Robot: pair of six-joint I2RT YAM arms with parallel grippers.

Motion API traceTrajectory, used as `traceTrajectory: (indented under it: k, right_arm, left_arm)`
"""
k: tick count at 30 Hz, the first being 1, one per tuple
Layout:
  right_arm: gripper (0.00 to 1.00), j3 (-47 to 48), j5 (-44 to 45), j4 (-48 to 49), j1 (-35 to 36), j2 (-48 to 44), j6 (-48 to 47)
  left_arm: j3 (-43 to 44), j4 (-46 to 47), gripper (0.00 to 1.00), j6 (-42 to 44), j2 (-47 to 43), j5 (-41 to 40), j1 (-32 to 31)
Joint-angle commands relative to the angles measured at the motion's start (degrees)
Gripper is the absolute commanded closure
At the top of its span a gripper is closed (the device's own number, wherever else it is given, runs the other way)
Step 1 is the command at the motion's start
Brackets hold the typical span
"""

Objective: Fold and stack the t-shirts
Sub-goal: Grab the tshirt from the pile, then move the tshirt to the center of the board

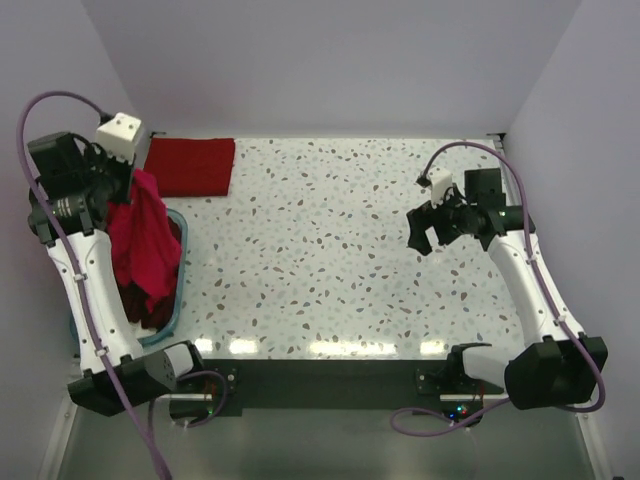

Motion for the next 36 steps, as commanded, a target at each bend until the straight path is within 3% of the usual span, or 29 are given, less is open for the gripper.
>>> traceTrajectory:
  k: [1, 2, 8, 10, 17, 20, 23, 24, 26, 27, 31, 34, 36]
  right_arm:
    - [0.01, 0.35, -0.46, 0.03, -0.07, -1.25, -0.04]
    - [0.01, 0.44, -0.29, 0.11, -0.07, -1.25, 0.13]
    - [0.01, 0.27, 2.44, 0.90, -0.25, -1.60, 1.80]
    - [0.01, -0.17, 2.96, 1.08, -0.25, -2.30, 2.33]
    - [0.01, -1.31, 4.46, 2.75, -0.42, -3.09, 6.10]
    - [0.01, -0.97, 5.78, 3.45, -0.60, -3.44, 6.46]
    - [0.01, 0.00, 6.66, 2.67, -1.56, -3.97, 5.41]
    - [0.01, 0.27, 6.83, 2.05, -1.74, -4.15, 4.88]
    - [0.01, 0.70, 6.66, -0.14, -2.53, -5.02, 2.44]
    - [0.01, 0.79, 6.05, -1.37, -2.53, -5.29, 0.94]
    - [0.01, -0.43, 4.47, -7.86, -2.62, -6.78, -6.09]
    - [0.01, -2.71, 5.42, -9.46, -2.62, -5.21, -9.01]
    - [0.01, -3.16, 6.22, -8.24, -2.62, -1.97, -8.31]
  left_arm:
    - [9.25, -0.33, 1.00, -8.79, 0.39, 10.62, -9.69]
    - [11.02, 0.98, 1.00, -12.64, 2.40, 10.98, -15.72]
    - [23.94, 9.85, 1.00, -25.76, 11.19, 14.84, -35.26]
    - [30.59, 11.18, 1.00, -27.09, 14.89, 17.91, -37.31]
    - [45.13, 29.35, 1.00, -45.08, 23.50, 27.15, -37.76]
    - [36.21, 37.69, 1.00, -48.79, 20.54, 31.53, -37.76]
    - [20.92, 36.17, 0.64, -46.10, 15.98, 34.18, -36.80]
    - [12.10, 34.49, 0.35, -44.43, 14.47, 33.66, -36.18]
    - [2.39, 29.92, 0.16, -37.34, 9.66, 30.68, -32.32]
    - [-6.88, 29.21, 0.00, -34.42, 8.06, 29.36, -30.30]
    - [-19.62, 21.33, 0.00, -19.57, 4.09, 26.36, -22.91]
    - [-24.02, 17.36, 0.00, -6.66, 3.47, 28.73, -23.68]
    - [-24.99, 16.55, 0.00, -4.16, 5.31, 26.21, -25.53]
